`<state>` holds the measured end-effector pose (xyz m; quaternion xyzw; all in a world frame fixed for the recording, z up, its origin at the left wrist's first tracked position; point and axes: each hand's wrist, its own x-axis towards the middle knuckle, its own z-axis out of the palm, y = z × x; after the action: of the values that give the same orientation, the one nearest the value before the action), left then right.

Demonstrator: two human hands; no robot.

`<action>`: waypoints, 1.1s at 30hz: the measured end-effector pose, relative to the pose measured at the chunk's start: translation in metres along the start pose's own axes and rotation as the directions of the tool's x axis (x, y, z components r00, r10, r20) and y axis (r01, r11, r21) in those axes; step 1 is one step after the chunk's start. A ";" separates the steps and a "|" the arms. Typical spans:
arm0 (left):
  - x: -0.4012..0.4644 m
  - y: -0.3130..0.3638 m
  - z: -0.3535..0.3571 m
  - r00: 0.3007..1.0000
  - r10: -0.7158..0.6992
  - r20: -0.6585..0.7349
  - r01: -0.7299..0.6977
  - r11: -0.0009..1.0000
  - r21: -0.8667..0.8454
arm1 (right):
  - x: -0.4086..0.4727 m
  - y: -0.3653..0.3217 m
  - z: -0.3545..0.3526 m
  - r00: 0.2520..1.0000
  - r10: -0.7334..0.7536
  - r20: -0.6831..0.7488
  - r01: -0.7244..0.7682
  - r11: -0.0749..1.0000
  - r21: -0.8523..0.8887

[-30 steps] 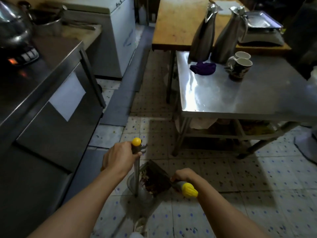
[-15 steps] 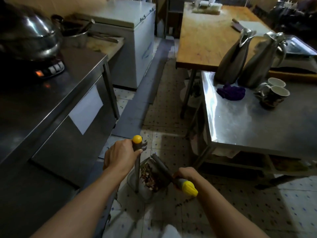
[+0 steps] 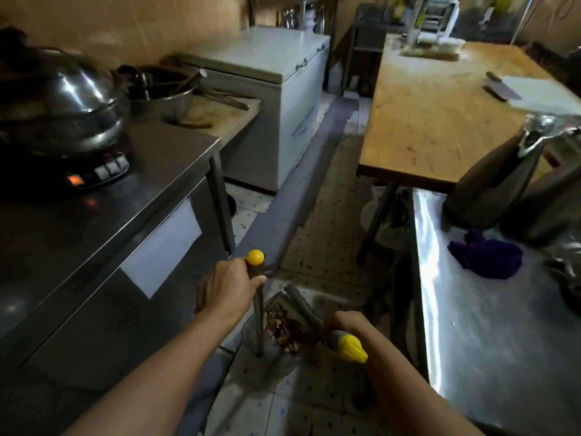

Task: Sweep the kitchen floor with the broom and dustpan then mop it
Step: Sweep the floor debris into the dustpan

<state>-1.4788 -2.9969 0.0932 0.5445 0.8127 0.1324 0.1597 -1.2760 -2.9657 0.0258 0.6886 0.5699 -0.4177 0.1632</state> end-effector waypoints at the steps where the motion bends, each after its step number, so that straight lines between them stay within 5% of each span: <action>1: 0.010 0.005 -0.002 1.000 -0.011 -0.004 0.011 1.000 0.007 | 0.008 -0.004 -0.010 1.000 -0.017 -0.010 0.017 1.000 -0.001; 11: 0.141 0.049 -0.017 0.998 -0.051 -0.034 0.052 0.999 0.006 | 0.097 -0.069 -0.111 0.991 -0.135 0.001 0.133 0.978 -0.163; 33: 0.514 0.148 -0.035 0.991 0.133 0.004 -0.133 0.991 0.032 | 0.306 -0.231 -0.341 0.986 -0.111 -0.121 0.100 0.991 -0.087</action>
<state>-1.5516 -2.4670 0.1236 0.6002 0.7764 0.1292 0.1424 -1.3554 -2.4597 0.0551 0.6752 0.6311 -0.3583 0.1324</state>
